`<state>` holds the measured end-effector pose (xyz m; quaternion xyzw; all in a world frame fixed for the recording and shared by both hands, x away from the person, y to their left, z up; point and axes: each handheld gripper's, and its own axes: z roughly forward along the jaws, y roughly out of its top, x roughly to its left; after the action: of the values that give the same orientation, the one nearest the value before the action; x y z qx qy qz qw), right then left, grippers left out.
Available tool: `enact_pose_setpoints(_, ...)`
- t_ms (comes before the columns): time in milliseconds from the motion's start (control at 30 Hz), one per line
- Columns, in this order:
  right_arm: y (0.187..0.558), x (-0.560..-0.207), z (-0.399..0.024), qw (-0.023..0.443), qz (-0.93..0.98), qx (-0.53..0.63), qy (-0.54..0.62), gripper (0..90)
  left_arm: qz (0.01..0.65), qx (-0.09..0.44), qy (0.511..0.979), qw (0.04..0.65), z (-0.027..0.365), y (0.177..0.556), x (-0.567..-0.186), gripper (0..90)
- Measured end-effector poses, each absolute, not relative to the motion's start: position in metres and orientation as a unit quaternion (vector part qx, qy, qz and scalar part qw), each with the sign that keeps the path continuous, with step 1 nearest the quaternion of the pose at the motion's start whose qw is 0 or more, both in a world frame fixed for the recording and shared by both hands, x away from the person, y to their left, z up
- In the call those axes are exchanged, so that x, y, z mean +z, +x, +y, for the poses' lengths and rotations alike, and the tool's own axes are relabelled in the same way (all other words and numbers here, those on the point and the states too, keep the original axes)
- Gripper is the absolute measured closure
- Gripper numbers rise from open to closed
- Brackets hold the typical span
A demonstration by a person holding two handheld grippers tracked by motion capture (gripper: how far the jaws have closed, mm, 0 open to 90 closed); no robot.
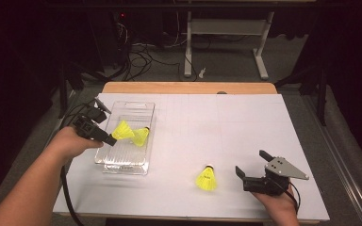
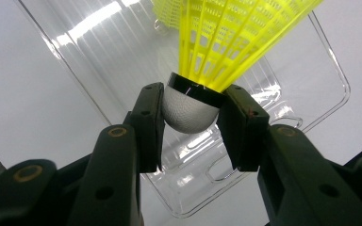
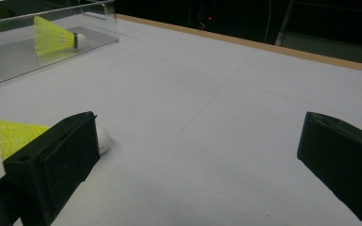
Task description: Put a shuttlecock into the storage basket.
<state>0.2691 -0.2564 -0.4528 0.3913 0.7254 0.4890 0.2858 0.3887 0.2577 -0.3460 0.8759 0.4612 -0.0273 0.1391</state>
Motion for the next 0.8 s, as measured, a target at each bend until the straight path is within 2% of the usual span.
enact_pose_setpoints(800,0.269,-0.454,-0.256,0.281,0.727,0.489,0.391,0.3,0.473,-0.04,0.872,0.117,0.262,0.395,-0.373,62.0)
